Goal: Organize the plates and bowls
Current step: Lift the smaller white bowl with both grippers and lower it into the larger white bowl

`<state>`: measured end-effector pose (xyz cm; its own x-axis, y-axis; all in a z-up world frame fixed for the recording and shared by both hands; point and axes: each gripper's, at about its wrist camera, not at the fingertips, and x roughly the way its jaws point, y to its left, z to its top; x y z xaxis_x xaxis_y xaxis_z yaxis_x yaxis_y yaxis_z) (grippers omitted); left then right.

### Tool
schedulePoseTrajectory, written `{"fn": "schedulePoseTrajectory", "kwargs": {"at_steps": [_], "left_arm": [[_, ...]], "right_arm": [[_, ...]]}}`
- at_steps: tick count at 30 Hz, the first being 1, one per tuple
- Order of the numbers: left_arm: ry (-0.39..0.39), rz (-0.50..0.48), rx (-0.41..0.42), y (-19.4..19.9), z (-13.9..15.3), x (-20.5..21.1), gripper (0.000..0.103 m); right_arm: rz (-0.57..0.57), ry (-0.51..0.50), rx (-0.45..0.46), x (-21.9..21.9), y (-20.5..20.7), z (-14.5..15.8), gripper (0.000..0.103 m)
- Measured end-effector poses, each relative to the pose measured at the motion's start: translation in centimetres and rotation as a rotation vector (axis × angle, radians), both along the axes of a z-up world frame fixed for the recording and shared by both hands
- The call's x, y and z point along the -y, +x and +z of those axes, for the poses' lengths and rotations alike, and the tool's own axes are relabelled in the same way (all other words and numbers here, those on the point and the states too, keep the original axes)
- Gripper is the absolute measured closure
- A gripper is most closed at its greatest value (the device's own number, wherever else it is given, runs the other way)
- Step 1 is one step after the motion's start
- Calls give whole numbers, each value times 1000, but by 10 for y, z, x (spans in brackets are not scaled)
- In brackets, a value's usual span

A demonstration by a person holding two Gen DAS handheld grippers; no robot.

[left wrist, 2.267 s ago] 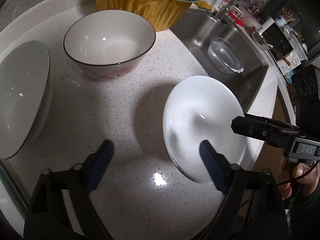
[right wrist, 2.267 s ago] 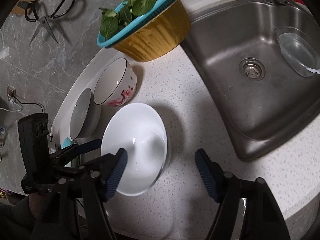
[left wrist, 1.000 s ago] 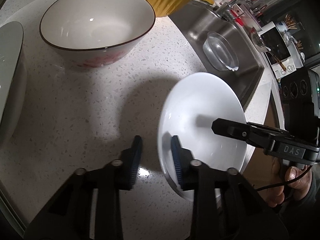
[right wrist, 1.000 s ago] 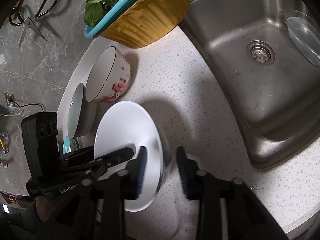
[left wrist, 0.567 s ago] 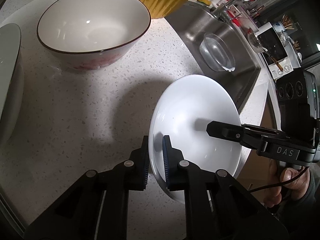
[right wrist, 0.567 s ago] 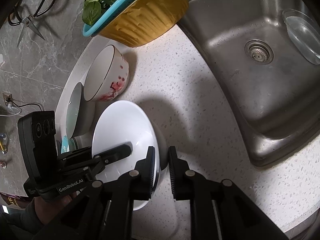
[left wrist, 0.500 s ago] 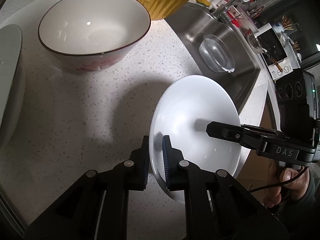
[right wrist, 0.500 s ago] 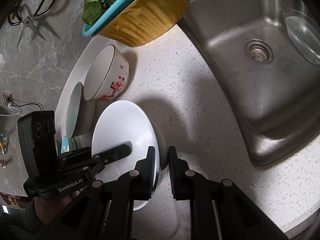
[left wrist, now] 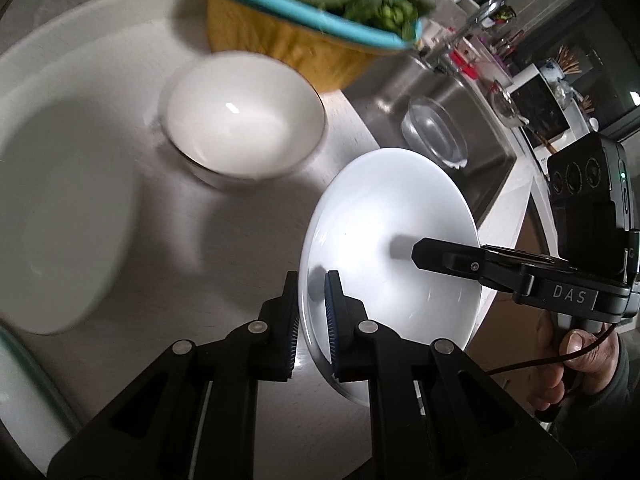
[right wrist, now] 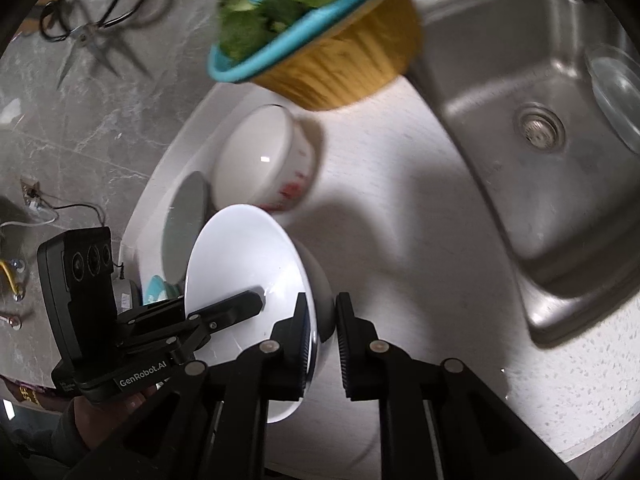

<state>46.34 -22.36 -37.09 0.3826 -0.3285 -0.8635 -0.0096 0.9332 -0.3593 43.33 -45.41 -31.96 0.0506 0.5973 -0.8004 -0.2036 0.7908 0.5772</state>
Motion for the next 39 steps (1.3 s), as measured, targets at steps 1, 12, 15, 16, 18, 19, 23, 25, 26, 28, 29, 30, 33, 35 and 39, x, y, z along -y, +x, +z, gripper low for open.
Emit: {"fn": "schedulePoseTrajectory", "kwargs": {"at_steps": [1,12,15,16,18,19,23,25,26,28,29,30,33,35,39], "left_arm": [[6,6,9,-2,8,-8,93],[141,-11,67,-5,97,-118,93],[202,-46,60,2,105,-142,92],[211,-55,51,5,103,-150,92],[219,-71,27,13,94,-168,91],[229,-80,17,15,89,-173,90],[236,-110,-7,21,67,-186,90],[213,-117,-24,23,55,-193,90],[207,-123,-31,24,50,-196,89],[201,-135,-43,26,41,-197,89],[202,-142,-47,27,37,-198,88],[203,-149,-48,28,33,-199,88],[205,-158,-58,37,20,-199,88],[207,-161,-63,41,16,-198,88],[213,-169,-83,44,4,-195,87]], "right_arm": [[7,6,7,-6,1,4,88],[80,89,101,-112,7,60,88],[87,93,114,-141,9,66,87],[88,93,114,-148,11,65,87],[86,76,106,-166,14,59,87],[83,67,102,-172,16,55,87],[65,17,68,-192,18,34,87],[56,-1,58,-196,18,26,87],[51,-13,55,-198,18,22,87],[41,-32,51,-199,19,15,87],[35,-41,48,-199,19,12,87],[28,-52,45,-199,20,9,87],[19,-77,39,-202,23,1,87],[15,-86,28,-205,25,-6,87],[25,-109,19,-208,25,-14,87]]}}
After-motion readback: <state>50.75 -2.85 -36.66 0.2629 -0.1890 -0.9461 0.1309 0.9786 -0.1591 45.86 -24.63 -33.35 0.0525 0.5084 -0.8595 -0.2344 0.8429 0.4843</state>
